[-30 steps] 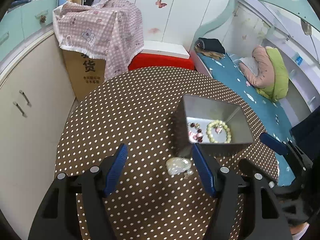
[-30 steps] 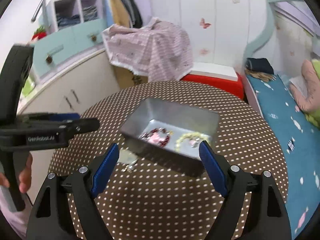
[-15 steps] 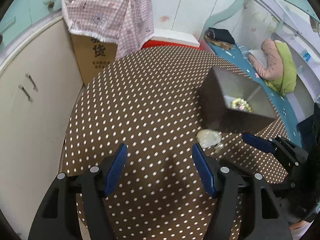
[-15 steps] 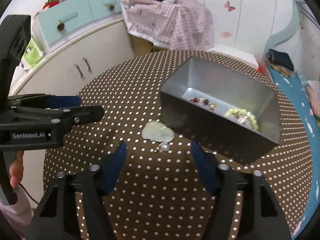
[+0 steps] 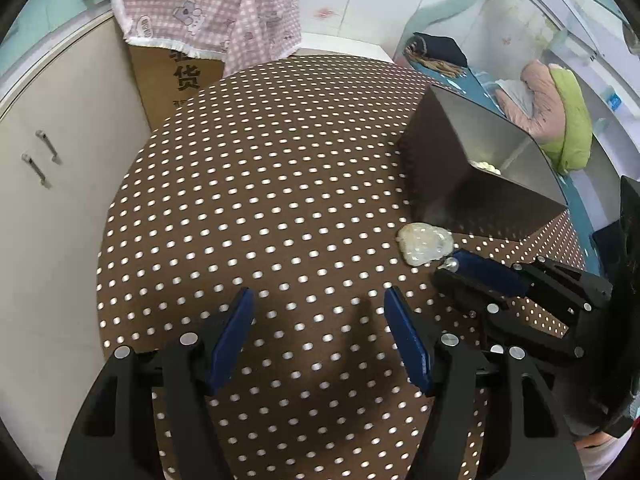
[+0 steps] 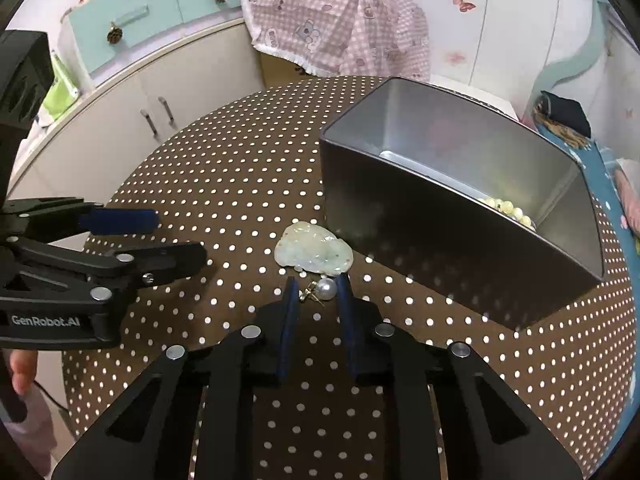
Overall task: Organize jewelry
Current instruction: 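Lower the right tool and grasp the pearl charm beside the jade pendant, then grasp the pale jade pendant with the left tool while the right tool holds the pearl charm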
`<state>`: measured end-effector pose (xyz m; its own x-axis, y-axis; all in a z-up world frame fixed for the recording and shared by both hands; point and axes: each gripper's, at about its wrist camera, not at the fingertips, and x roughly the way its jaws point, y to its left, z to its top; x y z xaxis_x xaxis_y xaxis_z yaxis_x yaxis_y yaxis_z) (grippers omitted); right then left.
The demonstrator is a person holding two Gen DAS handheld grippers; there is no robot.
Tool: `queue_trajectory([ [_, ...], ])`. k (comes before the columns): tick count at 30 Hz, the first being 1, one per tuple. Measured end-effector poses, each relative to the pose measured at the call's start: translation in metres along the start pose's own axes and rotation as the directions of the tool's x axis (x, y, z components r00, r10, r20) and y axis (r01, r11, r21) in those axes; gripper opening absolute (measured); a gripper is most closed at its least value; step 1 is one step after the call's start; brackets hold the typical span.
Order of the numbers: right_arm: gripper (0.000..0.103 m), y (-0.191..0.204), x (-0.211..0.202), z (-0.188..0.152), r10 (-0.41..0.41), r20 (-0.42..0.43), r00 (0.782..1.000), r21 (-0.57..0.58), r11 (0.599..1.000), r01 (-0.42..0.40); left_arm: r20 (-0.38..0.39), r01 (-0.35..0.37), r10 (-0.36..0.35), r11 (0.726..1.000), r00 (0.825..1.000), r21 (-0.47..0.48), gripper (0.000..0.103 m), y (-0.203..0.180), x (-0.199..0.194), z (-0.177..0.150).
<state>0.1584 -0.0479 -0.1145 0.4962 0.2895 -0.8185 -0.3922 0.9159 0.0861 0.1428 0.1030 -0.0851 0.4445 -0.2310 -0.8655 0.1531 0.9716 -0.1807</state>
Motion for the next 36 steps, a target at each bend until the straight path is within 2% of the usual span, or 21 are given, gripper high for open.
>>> queue_trajectory([
  [7,0.020,-0.028,-0.014,-0.012,-0.003,0.008,1.000,0.076,0.997,0.003,-0.021,0.037,-0.036,0.999,0.999,0.033,0.066,-0.031,0.010,0.010],
  [9,0.020,-0.037,-0.021,-0.018,-0.019,0.015,1.000,0.091,0.996,0.017,-0.026,0.047,-0.046,0.998,0.999,0.046,0.076,-0.043,0.015,0.014],
  [11,0.020,-0.050,-0.030,-0.025,-0.028,0.022,0.999,0.111,0.994,0.026,-0.028,0.048,-0.047,0.997,0.999,0.058,0.078,-0.054,0.020,0.017],
  [14,0.020,-0.071,-0.041,-0.032,-0.057,0.034,0.998,0.143,0.988,0.052,-0.040,0.016,-0.013,0.997,0.999,0.081,0.081,-0.067,0.031,0.019],
  [17,0.020,-0.093,-0.052,-0.038,-0.079,0.046,0.996,0.178,0.981,0.070,-0.024,-0.050,0.053,0.991,0.998,0.121,0.081,-0.080,0.038,0.020],
  [19,0.020,-0.107,-0.056,-0.042,-0.097,0.053,0.994,0.196,0.977,0.085,-0.001,-0.061,0.061,0.990,0.998,0.128,0.081,-0.084,0.041,0.020],
  [21,0.020,-0.117,-0.059,-0.044,-0.106,0.058,0.993,0.205,0.974,0.092,0.020,-0.074,0.072,0.989,0.997,0.128,0.078,-0.086,0.044,0.021],
  [23,0.020,-0.124,-0.060,-0.045,-0.104,0.060,0.993,0.213,0.973,0.089,0.031,-0.123,0.120,0.982,0.992,0.141,0.073,-0.091,0.047,0.022],
  [25,0.020,-0.129,-0.062,-0.047,-0.102,0.067,0.993,0.217,0.972,0.085,0.041,-0.128,0.124,0.980,0.991,0.152,0.063,-0.094,0.047,0.022],
  [27,0.020,-0.129,-0.063,-0.047,-0.095,0.073,0.993,0.215,0.974,0.077,0.045,-0.128,0.123,0.980,0.991,0.153,0.042,-0.094,0.045,0.023],
  [36,0.020,-0.125,-0.073,-0.046,-0.074,0.105,0.992,0.203,0.978,0.051,0.020,-0.121,0.119,0.986,0.993,0.117,0.042,-0.087,0.038,0.023],
])
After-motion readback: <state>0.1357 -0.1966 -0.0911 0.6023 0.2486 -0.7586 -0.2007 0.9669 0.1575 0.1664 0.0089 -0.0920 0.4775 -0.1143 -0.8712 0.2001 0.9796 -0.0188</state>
